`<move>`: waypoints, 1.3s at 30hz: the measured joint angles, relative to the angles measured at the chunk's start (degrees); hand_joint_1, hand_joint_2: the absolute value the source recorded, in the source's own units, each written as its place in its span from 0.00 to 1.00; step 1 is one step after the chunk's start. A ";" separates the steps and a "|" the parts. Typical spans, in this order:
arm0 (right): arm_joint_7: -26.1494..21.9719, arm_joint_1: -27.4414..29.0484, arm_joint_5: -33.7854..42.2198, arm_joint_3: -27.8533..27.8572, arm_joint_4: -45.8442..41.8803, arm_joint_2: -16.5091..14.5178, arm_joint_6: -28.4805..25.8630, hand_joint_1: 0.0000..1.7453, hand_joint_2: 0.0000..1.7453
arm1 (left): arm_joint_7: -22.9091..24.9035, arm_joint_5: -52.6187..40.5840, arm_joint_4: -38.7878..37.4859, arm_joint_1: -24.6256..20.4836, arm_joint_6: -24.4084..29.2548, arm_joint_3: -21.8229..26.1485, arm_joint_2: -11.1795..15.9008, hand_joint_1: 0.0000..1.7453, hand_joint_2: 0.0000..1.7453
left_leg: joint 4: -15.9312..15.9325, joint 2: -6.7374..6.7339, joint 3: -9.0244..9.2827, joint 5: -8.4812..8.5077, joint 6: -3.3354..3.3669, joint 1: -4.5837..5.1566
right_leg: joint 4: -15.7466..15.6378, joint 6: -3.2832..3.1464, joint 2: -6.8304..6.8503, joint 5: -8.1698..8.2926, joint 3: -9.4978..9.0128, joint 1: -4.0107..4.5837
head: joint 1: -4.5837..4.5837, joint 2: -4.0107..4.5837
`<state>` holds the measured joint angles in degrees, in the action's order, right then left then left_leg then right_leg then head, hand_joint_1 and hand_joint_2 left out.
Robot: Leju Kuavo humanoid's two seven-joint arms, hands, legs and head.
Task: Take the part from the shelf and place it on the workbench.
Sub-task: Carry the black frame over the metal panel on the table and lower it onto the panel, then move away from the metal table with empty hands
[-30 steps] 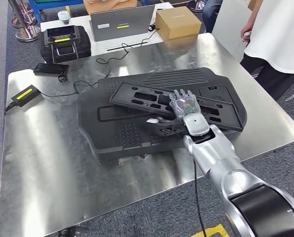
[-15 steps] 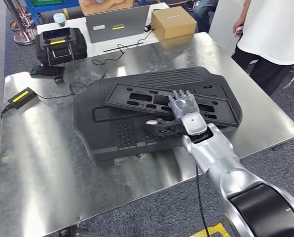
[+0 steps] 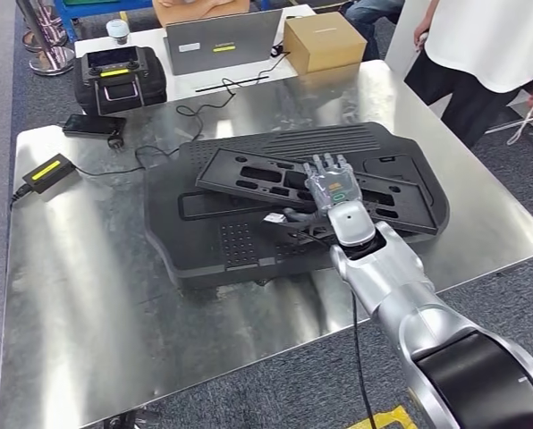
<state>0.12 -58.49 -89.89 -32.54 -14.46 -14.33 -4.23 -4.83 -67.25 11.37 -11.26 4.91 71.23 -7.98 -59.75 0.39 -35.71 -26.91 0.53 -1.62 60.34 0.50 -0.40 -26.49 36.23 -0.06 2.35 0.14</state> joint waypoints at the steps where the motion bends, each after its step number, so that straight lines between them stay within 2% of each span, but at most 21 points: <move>1: 0.02 -0.03 0.04 -0.02 0.01 0.04 -0.07 0.00 0.00 | 0.02 0.01 0.00 0.07 -0.03 0.01 0.00 0.00 0.00 | 0.08 0.01 -0.09 0.13 -0.25 -0.02 | -0.85 -0.15 -0.05 0.20 -0.30 0.17 | 0.02 0.01; 3: 0.05 -0.05 0.12 -0.04 0.01 0.08 -0.14 0.00 0.00 | 0.02 0.02 0.00 0.25 -0.05 0.04 0.00 0.00 0.00 | 0.38 0.04 -0.23 0.33 -0.87 -0.08 | -1.44 -0.50 -0.01 0.53 -0.31 0.16 | 0.02 0.00; 5: 0.05 -0.17 0.19 -0.04 -0.02 -0.03 -0.18 0.00 0.00 | 0.02 0.02 0.00 0.32 -0.05 0.08 0.00 0.00 0.00 | -0.84 0.07 -0.77 -1.36 -1.29 -0.01 | -2.59 -1.17 0.23 1.09 -0.48 -0.12 | 0.09 0.00; 8: 0.05 -0.05 0.27 -0.05 0.02 -0.19 -0.21 0.00 0.00 | 0.02 0.02 0.00 0.35 -0.06 0.25 0.00 0.00 0.00 | -10.25 0.04 -3.74 -7.51 -1.54 0.13 | -3.07 -1.83 0.52 1.77 -0.14 -0.16 | 0.19 0.00; 10: 0.05 0.24 0.29 -0.05 0.05 -0.19 -0.21 0.00 0.00 | 0.02 0.02 0.00 0.45 -0.06 0.38 0.01 0.00 0.00 | -14.64 0.03 -4.58 -9.23 -1.72 0.12 | -2.80 -1.88 0.59 2.14 0.47 -0.06 | 0.18 -0.01; 11: 0.05 0.33 0.30 -0.05 0.06 -0.19 -0.21 0.00 0.00 | 0.02 0.02 0.00 0.46 -0.06 0.43 0.03 0.00 0.00 | -13.58 0.01 -3.53 -8.57 -1.76 0.09 | -2.61 -1.82 0.58 2.35 0.86 -0.07 | 0.18 -0.01; 14: 0.05 0.28 0.32 -0.05 0.04 -0.17 -0.21 0.00 0.00 | 0.02 0.00 0.00 0.25 -0.08 0.46 0.11 0.00 0.00 | -2.63 -0.06 2.95 -4.57 -1.76 0.00 | -1.69 -1.23 0.43 2.94 2.11 -0.07 | 0.18 0.01; 15: 0.05 0.22 0.32 -0.05 0.03 -0.17 -0.21 0.00 0.00 | 0.03 -0.01 0.00 0.18 -0.09 0.46 0.11 0.00 0.00 | -0.32 -0.02 4.14 -3.89 -1.65 0.07 | -1.40 -0.93 0.38 3.18 2.49 -0.01 | 0.14 0.01; 19: 0.05 0.19 0.42 -0.07 0.04 -0.10 -0.17 0.00 0.00 | 0.01 -0.02 0.00 0.24 -0.25 0.49 0.14 0.00 0.00 | 0.44 0.01 3.82 -2.60 -0.30 0.48 | -1.17 0.42 0.25 3.80 3.19 -0.17 | 0.07 0.01; 21: 0.05 0.09 0.49 -0.07 0.04 0.04 -0.15 0.00 0.00 | -0.02 -0.02 0.00 0.08 -0.36 0.51 0.17 0.00 0.00 | 0.60 -0.19 3.07 -1.60 0.61 0.35 | 1.75 1.05 0.23 0.49 4.13 -0.38 | -0.04 0.01; 23: 0.05 0.07 0.52 -0.08 0.04 0.13 -0.14 0.00 0.00 | -0.04 -0.03 0.00 -0.03 -0.44 0.51 0.19 0.00 0.00 | 0.53 -0.32 1.92 -0.68 1.06 0.42 | 9.18 1.49 0.27 -5.10 6.10 -0.49 | -0.15 0.01; 24: 0.05 0.14 0.54 -0.08 0.05 0.17 -0.13 0.00 0.00 | -0.04 -0.03 0.00 -0.02 -0.47 0.51 0.18 0.00 0.00 | 0.50 -0.36 1.29 -0.20 1.10 0.49 | 12.98 1.61 0.27 -7.08 6.88 -0.50 | -0.14 0.01; 25: 0.05 0.22 0.55 -0.09 0.05 0.20 -0.12 0.00 0.00 | -0.04 -0.03 0.00 0.00 -0.49 0.51 0.19 0.00 0.00 | 0.47 -0.39 0.68 0.25 1.10 0.55 | 15.34 1.63 0.27 -7.93 6.94 -0.50 | -0.15 0.00; 26: 0.05 0.27 0.55 -0.09 0.06 0.22 -0.10 0.00 0.00 | -0.04 -0.03 0.00 0.01 -0.49 0.51 0.19 0.00 0.00 | 0.45 -0.40 0.10 0.68 1.08 0.62 | 15.55 1.55 0.27 -7.65 5.98 -0.49 | -0.15 0.01; 27: 0.05 0.27 0.56 -0.09 0.05 0.25 -0.10 0.00 0.00 | -0.04 -0.03 0.00 0.01 -0.49 0.51 0.19 0.00 0.00 | 0.45 -0.40 -0.38 1.09 1.02 0.70 | 13.38 1.33 0.26 -6.53 3.86 -0.46 | -0.15 0.00; 29: 0.05 0.02 0.56 -0.09 0.02 0.24 -0.10 0.00 0.00 | -0.09 -0.03 0.00 -0.01 -0.48 0.52 0.19 0.00 0.00 | 0.44 -0.36 -1.05 1.78 0.79 0.92 | 4.87 0.41 0.17 -4.33 -2.27 -0.17 | -0.14 0.01; 31: 0.05 -0.30 0.59 -0.09 -0.03 0.21 -0.10 0.00 0.00 | -0.15 -0.02 0.00 -0.05 -0.47 0.53 0.16 0.00 0.00 | 0.57 -0.35 -1.43 2.56 0.18 0.91 | -1.77 -0.40 0.08 -3.78 -6.36 0.28 | -0.09 0.01; 34: 0.06 -0.38 0.66 -0.09 -0.05 0.17 -0.05 0.00 0.00 | -0.17 -0.01 0.00 0.04 -0.48 0.53 0.16 0.00 0.00 | 1.09 -0.29 -1.91 3.56 -1.05 0.47 | -3.85 -1.12 0.26 -2.82 -6.63 0.65 | -0.11 0.01; 35: 0.22 -0.39 0.64 -0.10 -0.05 0.11 -0.22 0.00 0.00 | -0.17 -0.02 0.00 0.11 -0.49 0.53 0.18 0.00 0.00 | 0.67 -0.23 -2.32 2.71 -1.31 0.45 | -4.31 -1.53 0.40 -2.09 -6.33 0.58 | -0.09 0.01; 37: 1.58 -0.33 0.40 -0.26 -0.09 0.00 -2.15 0.00 0.00 | -0.17 -0.03 0.00 0.17 -0.57 0.53 0.21 0.00 0.00 | -3.35 -0.15 -3.91 -1.76 -1.62 0.46 | -5.00 -2.17 0.70 -0.59 -5.21 0.34 | 0.03 0.01; 39: 4.24 -0.11 0.13 -0.84 -0.11 0.07 -6.94 0.00 0.00 | -0.17 -0.04 0.00 0.20 -0.66 0.53 0.21 0.00 0.00 | -10.58 -0.16 -5.65 -6.51 -1.95 0.43 | -4.74 -2.37 0.75 0.43 -3.55 0.41 | 0.08 0.01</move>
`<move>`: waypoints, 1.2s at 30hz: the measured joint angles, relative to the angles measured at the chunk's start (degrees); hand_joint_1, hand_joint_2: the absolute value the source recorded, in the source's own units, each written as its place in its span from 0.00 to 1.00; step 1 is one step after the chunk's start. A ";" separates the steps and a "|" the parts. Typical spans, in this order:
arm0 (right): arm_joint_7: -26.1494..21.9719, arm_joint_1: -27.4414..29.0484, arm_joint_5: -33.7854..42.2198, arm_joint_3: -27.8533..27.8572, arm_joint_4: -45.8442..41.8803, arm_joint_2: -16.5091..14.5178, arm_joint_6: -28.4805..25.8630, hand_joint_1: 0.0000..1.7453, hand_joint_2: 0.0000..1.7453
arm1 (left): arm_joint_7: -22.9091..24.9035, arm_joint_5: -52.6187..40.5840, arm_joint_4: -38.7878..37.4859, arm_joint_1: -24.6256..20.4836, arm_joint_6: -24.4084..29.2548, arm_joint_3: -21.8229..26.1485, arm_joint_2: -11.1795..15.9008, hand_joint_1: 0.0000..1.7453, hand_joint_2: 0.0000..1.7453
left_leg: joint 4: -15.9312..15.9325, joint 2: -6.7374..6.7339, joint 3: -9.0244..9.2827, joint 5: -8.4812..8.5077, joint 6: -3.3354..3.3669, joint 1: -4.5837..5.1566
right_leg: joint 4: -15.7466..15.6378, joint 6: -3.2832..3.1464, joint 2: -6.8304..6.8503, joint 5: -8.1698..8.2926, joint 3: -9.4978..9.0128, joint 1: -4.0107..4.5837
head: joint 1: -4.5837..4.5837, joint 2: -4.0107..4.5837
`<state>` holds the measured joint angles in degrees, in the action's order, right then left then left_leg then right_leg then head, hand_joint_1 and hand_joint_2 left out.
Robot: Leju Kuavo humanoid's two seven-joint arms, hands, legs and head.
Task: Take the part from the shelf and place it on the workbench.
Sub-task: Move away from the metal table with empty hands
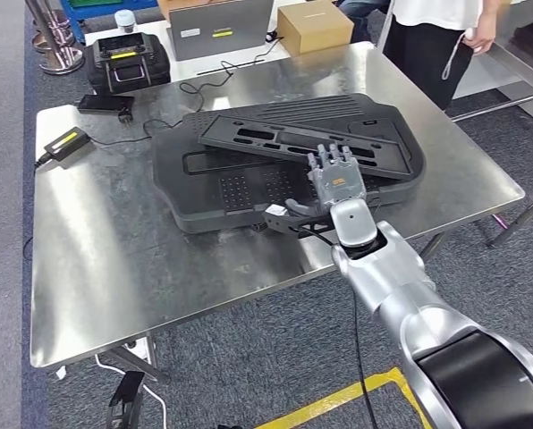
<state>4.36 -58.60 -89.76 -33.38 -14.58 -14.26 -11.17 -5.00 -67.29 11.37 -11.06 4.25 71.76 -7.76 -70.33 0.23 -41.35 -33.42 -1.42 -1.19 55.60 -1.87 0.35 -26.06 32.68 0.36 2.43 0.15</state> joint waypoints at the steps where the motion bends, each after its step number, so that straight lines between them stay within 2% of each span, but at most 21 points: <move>1: 1.28 0.11 -0.07 -0.38 0.00 0.09 -2.75 0.00 0.00 | 0.02 -0.02 0.00 0.04 -0.01 0.00 -0.01 0.00 0.00 | -2.84 0.00 -0.26 -0.75 -0.18 -0.05 | 0.31 0.03 0.05 0.43 0.87 0.02 | -0.03 0.00; 3: 3.01 0.19 -0.11 -1.15 0.00 0.31 -7.04 0.00 0.00 | 0.08 -0.04 0.00 0.10 0.02 0.00 -0.01 0.00 0.00 | -3.41 -0.01 1.62 1.14 -0.51 -0.21 | 1.19 0.25 0.11 1.18 2.74 -0.07 | -0.02 0.00; 5: 3.74 0.14 -0.11 -1.75 0.00 0.55 -9.05 0.00 0.00 | 0.14 -0.07 0.00 0.01 0.07 0.00 -0.01 0.00 0.00 | 2.75 -0.02 6.46 3.36 -0.77 -0.43 | 2.44 0.67 0.12 1.69 4.57 -0.18 | 0.01 0.00; 7: 4.13 0.03 -0.08 -2.10 -0.01 0.75 -9.79 0.00 0.00 | 0.16 -0.09 0.00 -0.13 0.09 0.00 -0.02 0.00 0.00 | 8.94 0.04 10.31 2.79 -0.34 -0.37 | 3.64 1.27 0.08 2.21 6.01 -0.13 | -0.03 0.00; 8: 4.32 -0.01 -0.05 -2.23 -0.01 0.82 -9.97 0.00 0.00 | 0.19 -0.09 0.00 -0.17 0.08 0.00 -0.02 0.00 0.00 | 10.37 0.08 10.98 2.20 0.05 -0.20 | 3.93 1.59 0.07 2.62 6.49 -0.09 | -0.03 0.00; 10: 4.79 0.05 -0.01 -2.52 0.02 1.02 -10.21 0.00 0.00 | 0.25 -0.09 0.00 -0.10 0.04 0.00 -0.04 0.00 0.00 | 10.84 -0.03 10.54 2.61 1.12 -0.03 | 3.95 2.29 -0.05 3.40 6.99 -0.24 | 0.00 -0.01; 12: 5.41 0.14 -0.02 -2.88 0.05 1.32 -10.47 0.00 0.00 | 0.34 -0.09 0.00 -0.13 0.03 0.00 -0.07 0.00 0.00 | 11.03 -0.30 9.52 3.84 2.35 -0.11 | 5.47 2.99 -0.26 1.10 7.81 -0.46 | -0.08 -0.01; 15: 6.19 0.29 -0.02 -3.32 0.07 1.73 -10.94 0.00 0.00 | 0.39 -0.09 0.00 -0.14 -0.05 0.00 -0.09 0.00 0.00 | 11.03 -0.50 7.40 5.73 3.15 -0.06 | 14.99 3.72 -0.35 -6.98 9.88 -0.76 | -0.22 -0.01; 16: 6.38 0.44 -0.01 -3.39 0.07 1.81 -11.10 0.00 0.00 | 0.39 -0.09 0.00 -0.10 -0.07 0.00 -0.09 0.00 0.00 | 11.00 -0.55 6.70 6.29 3.14 0.00 | 18.19 3.85 -0.35 -8.25 10.17 -0.81 | -0.22 -0.01; 17: 6.62 0.61 0.02 -3.45 0.07 1.88 -11.33 0.00 0.00 | 0.40 -0.09 0.00 -0.09 -0.04 0.00 -0.09 0.00 0.00 | 10.96 -0.58 5.99 6.85 3.11 0.05 | 19.98 3.92 -0.35 -8.21 9.80 -0.83 | -0.22 -0.01; 18: 6.85 0.76 0.07 -3.48 0.07 1.95 -11.60 0.00 0.00 | 0.43 -0.09 0.00 -0.08 -0.01 0.00 -0.08 0.00 0.00 | 10.93 -0.60 5.30 7.39 3.05 0.10 | 19.78 3.87 -0.35 -7.09 8.53 -0.84 | -0.23 -0.01; 20: 7.13 0.82 0.16 -3.50 0.02 2.04 -12.09 0.00 0.00 | 0.50 -0.09 0.00 -0.08 0.05 0.00 -0.09 0.00 0.00 | 10.89 -0.59 4.17 8.40 2.80 0.21 | 13.66 3.43 -0.46 -4.38 3.18 -0.80 | -0.23 -0.01; 22: 7.17 0.55 0.28 -3.54 -0.12 2.02 -12.34 0.00 0.00 | 0.51 -0.09 0.00 -0.11 0.07 0.00 -0.11 0.00 0.00 | 10.95 -0.56 3.48 9.21 2.30 0.33 | 5.15 2.76 -0.62 -4.41 -2.63 -0.52 | -0.19 -0.01; 23: 7.18 0.42 0.52 -3.56 -0.19 2.01 -12.50 0.00 0.00 | 0.52 -0.11 0.00 -0.12 0.12 0.00 -0.12 0.00 0.00 | 11.09 -0.56 3.30 9.64 1.94 0.27 | 2.49 2.46 -0.68 -4.94 -4.17 -0.29 | -0.17 0.00; 26: 6.71 0.60 3.27 -3.07 -0.26 1.99 -13.24 0.00 0.00 | 0.62 -0.04 0.00 0.23 0.46 0.00 -0.16 0.00 0.00 | 11.50 -0.53 2.78 10.31 0.85 -0.12 | 0.28 1.33 -0.51 -4.17 -4.35 -0.03 | -0.17 -0.01; 28: 5.51 1.10 6.63 -1.88 -0.27 1.85 -13.83 0.00 0.00 | 0.71 0.26 0.00 0.67 0.60 0.02 -0.17 0.00 0.00 | 8.84 -0.47 1.59 7.29 0.53 -0.13 | -0.35 0.43 -0.28 -2.86 -3.67 -0.22 | -0.09 -0.02; 30: 4.11 1.91 9.89 -0.01 -0.27 1.56 -14.12 0.00 0.00 | 0.75 0.75 0.00 1.07 0.56 0.10 -0.17 0.00 0.00 | 2.01 -0.46 -0.52 2.53 0.30 -0.07 | -0.32 0.00 -0.18 -2.00 -2.59 -0.08 | -0.01 -0.02; 32: 3.32 3.05 11.78 1.90 -0.27 1.30 -14.20 0.00 0.00 | 0.77 1.03 0.00 1.47 0.54 0.25 -0.17 0.00 0.00 | -3.39 -0.47 -1.57 0.79 0.07 -0.07 | -0.02 0.01 -0.15 -1.43 -1.49 0.03 | -0.02 -0.02; 33: 3.06 3.53 12.37 2.66 -0.27 1.21 -14.21 0.00 0.00 | 0.78 1.04 0.00 1.64 0.54 0.33 -0.17 0.00 0.00 | -3.30 -0.47 -0.82 1.46 0.04 -0.07 | 0.28 0.08 -0.15 -1.28 -0.99 0.05 | -0.02 -0.02; 34: 2.75 3.90 13.17 3.36 -0.28 1.14 -14.17 0.00 0.00 | 0.79 1.05 0.00 1.76 0.54 0.39 -0.17 0.00 0.00 | -1.00 -0.48 0.93 2.84 0.11 -0.07 | 0.67 0.16 -0.14 -1.24 -0.56 0.05 | -0.03 -0.01; 36: 1.35 4.45 16.53 5.30 -0.32 0.91 -13.98 0.00 0.00 | 0.87 1.41 0.00 1.90 0.56 0.52 -0.16 0.00 0.00 | 6.43 -0.47 5.49 5.16 0.58 0.04 | 1.57 0.45 -0.12 -1.40 0.20 0.13 | -0.05 -0.01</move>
<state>5.72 -54.15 -73.24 -28.07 -14.90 -13.35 -25.15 -4.13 -65.88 11.37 -9.16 4.81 72.28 -7.92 -63.89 -0.24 -35.86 -28.26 -0.84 -1.14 57.17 -1.43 0.23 -27.45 32.88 0.49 2.37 0.14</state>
